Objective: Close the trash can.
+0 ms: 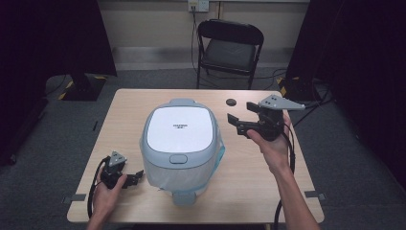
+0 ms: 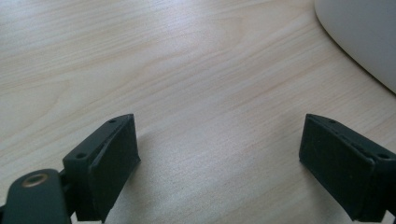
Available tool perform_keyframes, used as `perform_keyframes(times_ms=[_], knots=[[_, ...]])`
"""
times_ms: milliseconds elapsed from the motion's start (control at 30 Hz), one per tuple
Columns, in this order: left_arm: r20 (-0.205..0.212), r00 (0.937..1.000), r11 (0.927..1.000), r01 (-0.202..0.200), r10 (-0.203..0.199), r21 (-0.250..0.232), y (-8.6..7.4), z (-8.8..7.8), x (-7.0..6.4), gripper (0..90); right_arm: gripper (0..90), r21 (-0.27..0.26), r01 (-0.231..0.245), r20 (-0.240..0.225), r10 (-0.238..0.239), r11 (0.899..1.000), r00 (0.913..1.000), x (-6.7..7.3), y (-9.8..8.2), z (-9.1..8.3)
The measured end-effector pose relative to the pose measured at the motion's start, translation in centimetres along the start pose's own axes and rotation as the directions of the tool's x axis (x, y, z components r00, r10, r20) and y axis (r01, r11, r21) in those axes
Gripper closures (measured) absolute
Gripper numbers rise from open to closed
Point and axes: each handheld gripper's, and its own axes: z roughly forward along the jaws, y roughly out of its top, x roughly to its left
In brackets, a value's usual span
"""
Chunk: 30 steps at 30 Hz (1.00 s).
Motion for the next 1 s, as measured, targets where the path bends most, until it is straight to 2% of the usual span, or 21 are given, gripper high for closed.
perform_keyframes(times_ms=[300, 367, 600, 700, 1000], knots=[[0.000, 1.0000, 1.0000, 0.000, 0.000, 0.000, 0.0, 0.0, 0.0, 11.1, 19.7, 0.033, -0.033, 0.058, 0.031, 0.999, 0.9978, -1.5, -1.9, -0.4], [0.000, 1.0000, 1.0000, 0.000, 0.000, 0.000, 0.0, 0.0, 0.0, 11.1, 18.8, 0.031, -0.064, 0.073, 0.061, 0.997, 0.9955, -2.2, -2.6, -0.6], [0.000, 1.0000, 1.0000, 0.000, 0.000, 0.000, 0.0, 0.0, 0.0, 11.1, 18.8, 0.062, -0.090, 0.108, 0.083, 0.994, 0.9907, -3.2, -4.3, -0.8], [0.000, 1.0000, 1.0000, 0.000, 0.000, 0.000, 0.0, 0.0, 0.0, 11.1, 18.9, 0.079, -0.120, 0.117, 0.110, 0.990, 0.9869, -4.0, -5.6, -1.0], [0.000, 1.0000, 1.0000, -0.001, 0.001, 0.000, 0.0, 0.0, 0.0, 11.1, 19.0, 0.142, -0.150, 0.150, 0.129, 0.978, 0.9802, -5.2, -8.5, -1.3]])
